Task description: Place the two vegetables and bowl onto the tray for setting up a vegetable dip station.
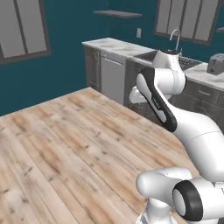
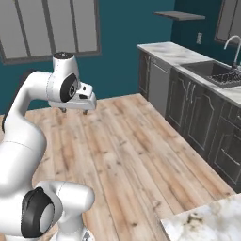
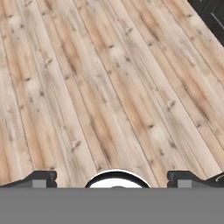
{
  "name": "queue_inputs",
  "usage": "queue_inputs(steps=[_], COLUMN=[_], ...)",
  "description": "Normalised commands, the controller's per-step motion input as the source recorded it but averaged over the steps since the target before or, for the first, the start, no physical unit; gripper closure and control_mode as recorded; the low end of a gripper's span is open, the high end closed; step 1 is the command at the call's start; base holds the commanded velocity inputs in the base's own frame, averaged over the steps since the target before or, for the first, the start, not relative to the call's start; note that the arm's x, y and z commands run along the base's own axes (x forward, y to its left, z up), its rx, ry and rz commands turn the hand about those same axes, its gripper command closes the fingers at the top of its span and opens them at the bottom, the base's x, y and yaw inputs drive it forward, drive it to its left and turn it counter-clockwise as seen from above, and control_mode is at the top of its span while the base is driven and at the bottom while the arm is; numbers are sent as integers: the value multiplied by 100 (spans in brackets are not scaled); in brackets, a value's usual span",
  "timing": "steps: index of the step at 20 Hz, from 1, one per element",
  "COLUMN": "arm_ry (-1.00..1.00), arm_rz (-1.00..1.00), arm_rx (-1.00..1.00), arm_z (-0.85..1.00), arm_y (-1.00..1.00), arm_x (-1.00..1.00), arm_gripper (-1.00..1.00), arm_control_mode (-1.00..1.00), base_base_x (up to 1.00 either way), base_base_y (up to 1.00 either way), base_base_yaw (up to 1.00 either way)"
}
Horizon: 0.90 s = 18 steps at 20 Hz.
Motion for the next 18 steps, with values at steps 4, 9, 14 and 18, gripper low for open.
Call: queue_inputs(steps=[4,9,14,18], arm_ry=[0,0,0,0], arm_rz=[0,0,0,0], arm_rx=[0,0,0,0], arm_z=[0,0,0,0], arm_y=[0,0,0,0], arm_x=[0,0,0,0], arm_gripper=[-100,-100,-100,-100], arm_control_mode=[100,100,100,100], base_base_x=[44,42,38,34], base_base_y=[17,18,18,16], base_base_yaw=[-30,-34,-40,-45])
